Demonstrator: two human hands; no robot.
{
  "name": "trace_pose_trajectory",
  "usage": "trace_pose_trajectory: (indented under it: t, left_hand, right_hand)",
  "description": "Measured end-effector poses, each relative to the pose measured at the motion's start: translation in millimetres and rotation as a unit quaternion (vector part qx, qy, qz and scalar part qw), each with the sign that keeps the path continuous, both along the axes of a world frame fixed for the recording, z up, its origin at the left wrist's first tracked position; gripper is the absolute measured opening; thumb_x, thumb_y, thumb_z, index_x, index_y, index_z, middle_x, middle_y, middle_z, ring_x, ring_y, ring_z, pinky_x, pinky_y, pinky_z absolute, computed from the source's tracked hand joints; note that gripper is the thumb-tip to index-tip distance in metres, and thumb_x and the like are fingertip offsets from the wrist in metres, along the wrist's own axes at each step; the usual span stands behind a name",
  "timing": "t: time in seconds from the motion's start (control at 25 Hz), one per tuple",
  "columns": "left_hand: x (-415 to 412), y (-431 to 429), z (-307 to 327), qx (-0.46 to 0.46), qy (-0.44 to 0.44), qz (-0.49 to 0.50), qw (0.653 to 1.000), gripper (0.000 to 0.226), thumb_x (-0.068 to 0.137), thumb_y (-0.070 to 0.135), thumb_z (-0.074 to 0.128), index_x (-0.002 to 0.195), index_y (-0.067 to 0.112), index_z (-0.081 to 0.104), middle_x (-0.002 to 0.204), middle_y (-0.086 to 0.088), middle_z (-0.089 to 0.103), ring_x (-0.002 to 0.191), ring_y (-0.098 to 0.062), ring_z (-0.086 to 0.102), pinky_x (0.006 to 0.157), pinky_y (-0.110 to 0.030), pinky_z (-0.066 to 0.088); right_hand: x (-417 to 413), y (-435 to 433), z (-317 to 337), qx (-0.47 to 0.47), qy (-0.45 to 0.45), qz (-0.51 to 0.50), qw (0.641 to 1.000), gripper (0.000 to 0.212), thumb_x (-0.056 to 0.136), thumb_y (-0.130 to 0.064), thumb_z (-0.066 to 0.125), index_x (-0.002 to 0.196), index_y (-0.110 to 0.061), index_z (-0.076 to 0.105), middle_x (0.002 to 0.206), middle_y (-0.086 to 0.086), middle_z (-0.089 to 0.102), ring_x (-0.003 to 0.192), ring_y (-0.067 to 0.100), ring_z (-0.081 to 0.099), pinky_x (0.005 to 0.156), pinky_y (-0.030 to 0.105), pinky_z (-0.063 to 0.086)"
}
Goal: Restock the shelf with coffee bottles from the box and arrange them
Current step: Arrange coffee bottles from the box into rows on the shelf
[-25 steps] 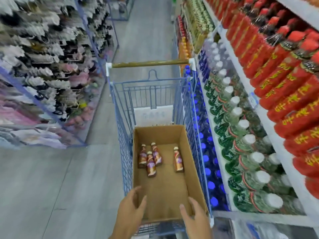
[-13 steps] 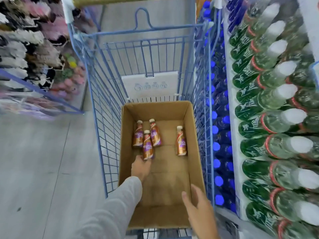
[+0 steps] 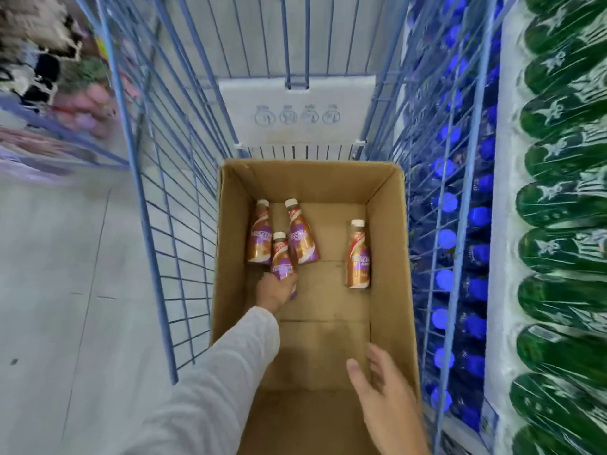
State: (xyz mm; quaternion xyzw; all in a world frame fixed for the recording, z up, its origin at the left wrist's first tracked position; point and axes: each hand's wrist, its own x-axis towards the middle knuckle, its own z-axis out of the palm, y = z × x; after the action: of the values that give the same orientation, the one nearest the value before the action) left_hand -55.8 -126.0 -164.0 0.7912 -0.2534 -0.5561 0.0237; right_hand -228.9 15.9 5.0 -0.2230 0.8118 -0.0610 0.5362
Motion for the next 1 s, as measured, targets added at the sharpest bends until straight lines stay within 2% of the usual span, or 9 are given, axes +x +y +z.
trace_pose_trajectory:
  t: [0.16,0.24,0.4,0.52,0.64,0.76,0.84,0.92,1.0]
  left_hand:
    - [14.4,29.6,81.8,-0.022,0.059,0.06,0.996,0.047,0.086,0.042,0.074,0.12,0.012,0.062,0.104,-0.003,0.069,0.093,-0.021,0.066,0.074,-0.032,0.053]
    - [23.8,49.1,130.1,-0.031,0.093,0.091,0.991,0.049,0.083,0.05,0.075,0.12,0.021,0.057,0.106,0.0,0.069,0.094,-0.017,0.068,0.072,-0.028,0.053]
    - [49.7,69.9,191.1,-0.033,0.078,0.117,0.99,0.075,0.059,0.071,0.076,0.119,0.028,0.057,0.108,0.004,0.069,0.096,-0.015,0.069,0.089,-0.038,0.058]
    - [67.7,72.8,209.3,-0.026,0.061,0.158,0.985,0.09,0.053,0.063,0.089,0.125,0.024,0.051,0.113,0.0,0.063,0.097,-0.017,0.066,0.072,-0.026,0.056]
    - [82.3,69.2,213.3,-0.041,0.061,0.172,0.982,0.087,0.042,0.039,0.097,0.115,0.022,0.052,0.104,-0.002,0.061,0.088,-0.018,0.063,0.051,-0.015,0.051]
    - [87.2,69.6,214.7,-0.052,0.065,0.167,0.982,0.081,0.047,0.037,0.088,0.116,0.021,0.048,0.103,0.0,0.059,0.089,-0.021,0.062,0.047,-0.012,0.05]
    - [87.7,70.3,223.2,-0.062,0.078,0.167,0.981,0.08,0.048,0.037,0.091,0.115,0.022,0.049,0.105,-0.002,0.061,0.09,-0.021,0.064,0.05,-0.015,0.052]
    - [86.0,71.3,235.4,-0.068,0.108,0.17,0.977,0.081,0.049,0.037,0.092,0.116,0.021,0.051,0.108,-0.008,0.063,0.095,-0.027,0.067,0.058,-0.023,0.056]
    - [86.2,70.0,255.8,-0.079,0.144,0.152,0.975,0.081,0.051,0.039,0.092,0.118,0.018,0.051,0.111,-0.013,0.064,0.097,-0.033,0.068,0.063,-0.03,0.058]
  right_hand:
    - [15.3,-80.4,-14.8,-0.068,-0.012,0.041,0.997,0.056,0.094,-0.051,0.059,0.144,-0.029,0.049,0.14,-0.007,0.056,0.133,0.017,0.05,0.112,0.042,0.041]
    - [30.1,-122.5,-39.2,-0.081,-0.009,0.061,0.995,0.051,0.095,-0.048,0.058,0.139,-0.026,0.05,0.136,-0.002,0.059,0.123,0.02,0.056,0.103,0.045,0.049]
    - [60.2,-194.7,-110.7,-0.055,0.055,0.151,0.985,0.051,0.091,-0.041,0.061,0.132,-0.013,0.052,0.125,0.013,0.062,0.11,0.033,0.06,0.094,0.04,0.049]
    - [75.7,-214.7,-151.6,-0.033,0.116,0.215,0.969,0.065,0.087,-0.034,0.065,0.142,-0.009,0.039,0.138,0.016,0.05,0.126,0.035,0.049,0.103,0.045,0.043]
    - [73.0,-219.4,-175.5,-0.029,0.154,0.24,0.958,0.072,0.087,-0.033,0.069,0.145,-0.006,0.035,0.141,0.017,0.047,0.13,0.035,0.047,0.108,0.046,0.039]
    - [67.1,-211.0,-174.7,0.014,0.022,0.107,0.994,0.057,0.084,-0.033,0.072,0.132,-0.006,0.055,0.117,0.012,0.064,0.104,0.029,0.064,0.091,0.037,0.054]
    - [60.9,-187.4,-153.7,0.028,-0.086,-0.004,0.996,0.058,0.075,-0.045,0.077,0.121,-0.013,0.065,0.102,0.005,0.072,0.089,0.021,0.07,0.084,0.035,0.057]
    - [60.6,-160.3,-97.8,0.014,-0.143,-0.06,0.988,0.056,0.07,-0.054,0.078,0.113,-0.022,0.062,0.1,-0.001,0.074,0.091,0.018,0.071,0.09,0.037,0.056]
    - [64.6,-127.7,-32.8,-0.022,-0.185,-0.097,0.978,0.039,0.085,-0.041,0.075,0.113,-0.025,0.053,0.104,-0.002,0.07,0.096,0.016,0.069,0.088,0.032,0.055]
